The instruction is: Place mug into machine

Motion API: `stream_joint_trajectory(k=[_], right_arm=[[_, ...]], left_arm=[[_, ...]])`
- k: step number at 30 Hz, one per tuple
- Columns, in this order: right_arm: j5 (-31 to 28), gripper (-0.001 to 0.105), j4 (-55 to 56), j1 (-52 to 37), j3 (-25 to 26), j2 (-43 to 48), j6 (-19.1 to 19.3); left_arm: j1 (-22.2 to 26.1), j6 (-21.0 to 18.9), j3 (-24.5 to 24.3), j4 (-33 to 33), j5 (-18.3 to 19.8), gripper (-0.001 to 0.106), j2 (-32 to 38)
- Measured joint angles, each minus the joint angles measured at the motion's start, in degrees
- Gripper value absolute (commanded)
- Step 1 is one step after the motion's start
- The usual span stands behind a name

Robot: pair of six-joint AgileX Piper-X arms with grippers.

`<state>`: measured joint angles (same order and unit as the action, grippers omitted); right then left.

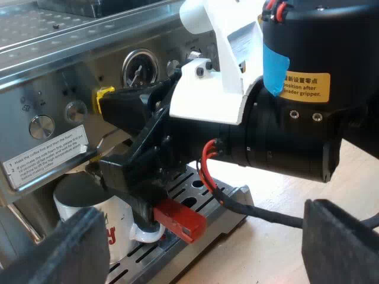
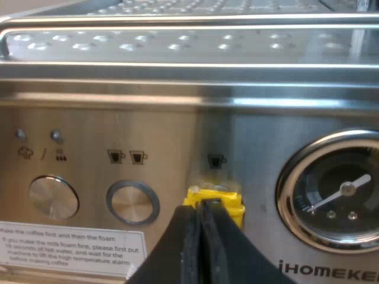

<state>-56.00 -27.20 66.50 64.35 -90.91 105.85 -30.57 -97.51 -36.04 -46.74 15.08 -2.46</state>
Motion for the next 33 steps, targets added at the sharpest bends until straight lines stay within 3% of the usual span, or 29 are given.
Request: stream_joint_trajectory(k=[22, 33], right_arm=[[0.0, 0.000, 0.4, -0.6, 0.0, 0.0, 0.2], [-3.8, 0.000, 6.5, 4.2, 0.0, 1.4, 0.1]], left_arm=[[0.0, 0.0, 0.0, 0.0, 0.0, 0.069, 0.0], [0.0, 0.0, -1.0, -0.3, 0.0, 0.069, 0.0]])
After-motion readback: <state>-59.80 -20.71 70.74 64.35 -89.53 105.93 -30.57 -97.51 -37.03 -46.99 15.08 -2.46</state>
